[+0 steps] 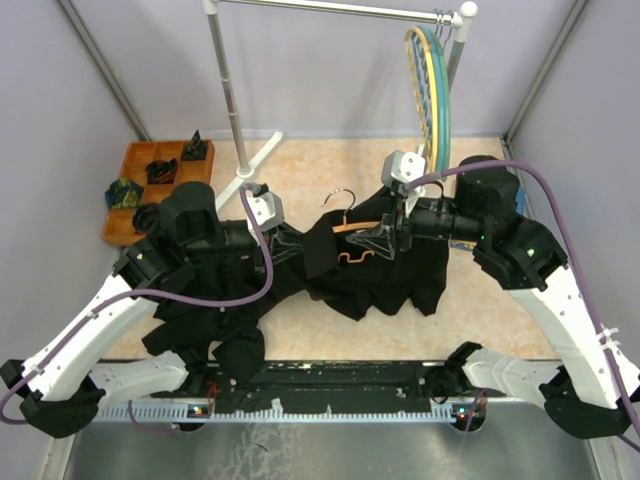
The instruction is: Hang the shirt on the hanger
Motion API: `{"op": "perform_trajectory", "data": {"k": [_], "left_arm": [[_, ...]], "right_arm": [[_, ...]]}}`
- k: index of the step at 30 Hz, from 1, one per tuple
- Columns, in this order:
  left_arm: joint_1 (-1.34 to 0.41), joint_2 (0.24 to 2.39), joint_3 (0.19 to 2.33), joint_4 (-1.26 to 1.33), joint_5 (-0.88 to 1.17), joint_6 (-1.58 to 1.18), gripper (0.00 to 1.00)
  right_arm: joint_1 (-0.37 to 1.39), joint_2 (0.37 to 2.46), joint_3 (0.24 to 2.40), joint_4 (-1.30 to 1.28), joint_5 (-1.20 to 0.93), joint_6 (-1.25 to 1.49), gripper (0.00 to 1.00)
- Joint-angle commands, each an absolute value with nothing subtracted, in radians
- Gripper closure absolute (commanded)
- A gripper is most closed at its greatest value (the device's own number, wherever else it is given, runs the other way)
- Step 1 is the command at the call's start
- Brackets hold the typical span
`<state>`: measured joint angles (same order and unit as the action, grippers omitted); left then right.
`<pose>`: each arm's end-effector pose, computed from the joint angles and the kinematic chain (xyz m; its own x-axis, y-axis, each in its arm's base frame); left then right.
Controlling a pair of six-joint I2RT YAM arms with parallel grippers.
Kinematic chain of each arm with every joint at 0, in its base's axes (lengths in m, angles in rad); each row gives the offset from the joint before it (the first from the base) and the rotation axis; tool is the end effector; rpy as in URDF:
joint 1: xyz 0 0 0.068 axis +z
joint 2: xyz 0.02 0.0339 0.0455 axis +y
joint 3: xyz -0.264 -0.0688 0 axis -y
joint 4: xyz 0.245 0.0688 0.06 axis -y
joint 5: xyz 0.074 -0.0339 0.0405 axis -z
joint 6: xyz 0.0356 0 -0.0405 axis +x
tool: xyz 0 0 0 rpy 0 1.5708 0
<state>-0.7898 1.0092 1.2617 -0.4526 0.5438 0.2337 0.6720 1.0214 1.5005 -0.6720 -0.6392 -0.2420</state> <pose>0.1306 -0.1579 0.4355 0.0873 0.1934 -0.9772 0.9709 0.2030 0.1269 0.1218 0.1241 0.4852 0.0839 -0.1790 -0.9803 -0.9659 0.2273 -0.1242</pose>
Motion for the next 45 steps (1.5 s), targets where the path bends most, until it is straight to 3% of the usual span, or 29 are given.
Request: {"op": "perform_trajectory", "data": {"k": [1, 10, 18, 24, 27, 29, 31, 36, 45], "left_arm": [[-0.789, 1.002, 1.307, -0.422, 0.602, 0.259, 1.0], [-0.79, 1.013, 1.31, -0.425, 0.611, 0.262, 1.0], [-0.79, 1.006, 1.3, -0.422, 0.6, 0.262, 1.0], [-0.79, 1.0, 1.298, -0.416, 0.59, 0.263, 1.0], [-0.789, 1.002, 1.298, -0.413, 0.588, 0.259, 1.0], [-0.79, 1.002, 1.297, -0.409, 0.574, 0.252, 1.0], [-0.79, 0.998, 1.291, -0.398, 0.534, 0.233, 0.92], [-0.79, 0.965, 1.275, -0.345, 0.362, 0.146, 0.43], [-0.79, 0.944, 1.247, -0.213, 0.036, -0.008, 0.06]], "right_arm": [[0.672, 1.002, 1.484, -0.651, -0.587, -0.206, 0.47], [0.672, 0.996, 1.386, -0.428, -0.624, -0.022, 0.54], [0.672, 1.004, 1.366, -0.395, -0.648, 0.007, 0.68], [0.672, 1.002, 1.338, -0.401, -0.639, 0.003, 0.67], [0.672, 1.004, 1.334, -0.398, -0.639, 0.006, 0.73], [0.673, 1.005, 1.336, -0.401, -0.632, 0.001, 0.85], [0.672, 1.0, 1.342, -0.398, -0.592, -0.005, 0.98], [0.672, 0.96, 1.347, -0.305, -0.356, -0.009, 1.0], [0.673, 1.025, 1.447, -0.274, 0.064, -0.003, 1.0]]}}
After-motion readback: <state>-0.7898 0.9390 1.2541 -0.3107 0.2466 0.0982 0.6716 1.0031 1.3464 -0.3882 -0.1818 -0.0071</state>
